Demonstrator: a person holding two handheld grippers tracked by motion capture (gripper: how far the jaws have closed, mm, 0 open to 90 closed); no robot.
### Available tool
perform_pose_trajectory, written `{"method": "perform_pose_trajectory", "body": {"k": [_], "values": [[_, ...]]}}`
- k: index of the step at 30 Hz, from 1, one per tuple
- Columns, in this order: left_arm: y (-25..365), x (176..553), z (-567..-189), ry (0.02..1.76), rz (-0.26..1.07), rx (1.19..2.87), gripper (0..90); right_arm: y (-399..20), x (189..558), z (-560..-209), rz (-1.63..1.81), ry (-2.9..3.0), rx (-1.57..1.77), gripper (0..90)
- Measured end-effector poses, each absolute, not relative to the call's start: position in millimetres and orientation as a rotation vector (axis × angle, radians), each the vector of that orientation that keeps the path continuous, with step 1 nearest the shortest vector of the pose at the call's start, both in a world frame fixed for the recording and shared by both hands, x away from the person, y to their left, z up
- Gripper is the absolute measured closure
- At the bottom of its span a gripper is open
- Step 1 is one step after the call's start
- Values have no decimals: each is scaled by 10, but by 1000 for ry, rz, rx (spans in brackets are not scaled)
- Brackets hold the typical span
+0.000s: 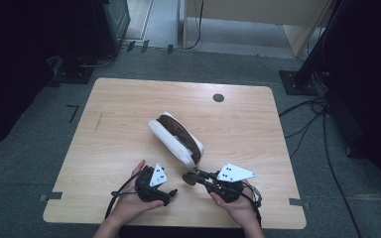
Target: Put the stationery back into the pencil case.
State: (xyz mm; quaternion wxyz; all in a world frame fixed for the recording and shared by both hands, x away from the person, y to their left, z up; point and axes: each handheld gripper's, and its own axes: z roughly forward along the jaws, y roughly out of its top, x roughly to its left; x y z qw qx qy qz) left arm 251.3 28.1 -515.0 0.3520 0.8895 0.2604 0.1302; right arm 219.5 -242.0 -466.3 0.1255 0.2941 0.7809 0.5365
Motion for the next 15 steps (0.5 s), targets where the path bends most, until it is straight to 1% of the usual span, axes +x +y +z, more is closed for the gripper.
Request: {"method": "perform_pose_trajectory", "body": {"k": [2,6,15], "values": [[337,2526,-5141,707,332,2295,101,-2440,2193,-4621,1566,2266,864,797],[451,2539,-5140,753,360,2290,101,-2477,2177,-4525,1573,2238,876,797],[602,2606,-5111,848,374,2309,100,-2542,2191,-4285,1573,2192,899,797]]}}
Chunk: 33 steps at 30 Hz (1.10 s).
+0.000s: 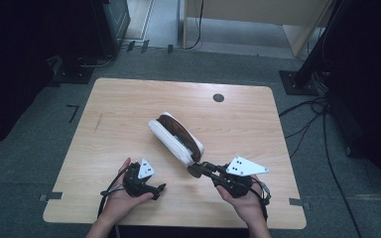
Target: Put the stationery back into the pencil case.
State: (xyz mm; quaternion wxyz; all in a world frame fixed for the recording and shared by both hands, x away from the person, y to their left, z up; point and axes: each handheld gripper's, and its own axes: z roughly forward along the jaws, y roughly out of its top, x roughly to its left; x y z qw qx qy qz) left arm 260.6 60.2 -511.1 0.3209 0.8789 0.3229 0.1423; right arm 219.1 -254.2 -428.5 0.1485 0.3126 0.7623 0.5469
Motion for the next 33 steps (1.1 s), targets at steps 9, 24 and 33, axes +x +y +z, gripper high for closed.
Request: {"method": "perform_pose_trajectory", "body": {"k": [9,24,33], "values": [[1003,2596,-5062,976,431,2253,101,-2577,2216,-4099,1575,2147,911,797],[1491,2615,-5126,1156,538,2190,103,-2586,2328,-3792,1581,2066,926,797],[1608,2649,-5172,1184,501,2125,103,-2612,2447,-3721,1577,1997,961,797]]}}
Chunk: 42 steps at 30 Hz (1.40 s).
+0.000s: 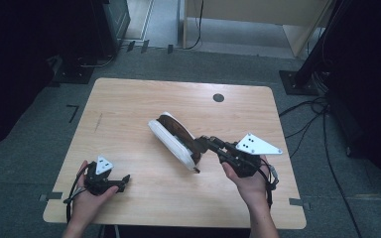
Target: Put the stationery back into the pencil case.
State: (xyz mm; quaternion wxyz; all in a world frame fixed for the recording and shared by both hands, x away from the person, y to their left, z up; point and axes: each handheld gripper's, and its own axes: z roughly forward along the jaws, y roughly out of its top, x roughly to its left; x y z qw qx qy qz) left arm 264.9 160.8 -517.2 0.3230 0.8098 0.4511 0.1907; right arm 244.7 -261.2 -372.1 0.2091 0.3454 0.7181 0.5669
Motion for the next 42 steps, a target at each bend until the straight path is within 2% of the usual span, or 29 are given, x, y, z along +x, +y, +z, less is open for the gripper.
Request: {"method": "perform_pose_trajectory", "body": {"k": [7,17,42], "values": [[1617,2658,-5186,1185,497,2112,101,-2553,2558,-3770,1571,2007,980,796],[1615,2659,-5187,1188,497,2108,102,-2362,2760,-4023,1524,2036,1041,797],[1612,2662,-5186,1188,498,2109,102,-2036,2986,-4403,1298,2175,1112,795]]}}
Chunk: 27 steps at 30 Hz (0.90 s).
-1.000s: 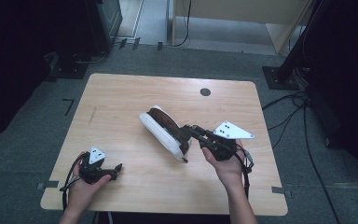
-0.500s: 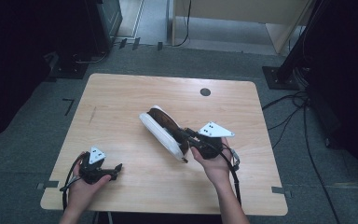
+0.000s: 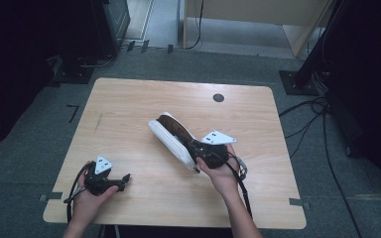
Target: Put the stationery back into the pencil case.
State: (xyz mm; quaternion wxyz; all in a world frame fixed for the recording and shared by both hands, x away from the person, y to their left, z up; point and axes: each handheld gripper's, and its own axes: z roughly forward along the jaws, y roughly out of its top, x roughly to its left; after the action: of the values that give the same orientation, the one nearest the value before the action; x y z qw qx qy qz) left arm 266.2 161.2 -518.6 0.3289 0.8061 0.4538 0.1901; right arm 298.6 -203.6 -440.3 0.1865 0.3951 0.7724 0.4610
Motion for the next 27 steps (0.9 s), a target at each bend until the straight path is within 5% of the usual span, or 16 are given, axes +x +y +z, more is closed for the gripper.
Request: {"method": "perform_pose_trajectory", "body": {"k": [27], "values": [[1612,2662,-5186,1187,497,2110,102,-1629,3379,-4350,1202,2160,1093,792]]}}
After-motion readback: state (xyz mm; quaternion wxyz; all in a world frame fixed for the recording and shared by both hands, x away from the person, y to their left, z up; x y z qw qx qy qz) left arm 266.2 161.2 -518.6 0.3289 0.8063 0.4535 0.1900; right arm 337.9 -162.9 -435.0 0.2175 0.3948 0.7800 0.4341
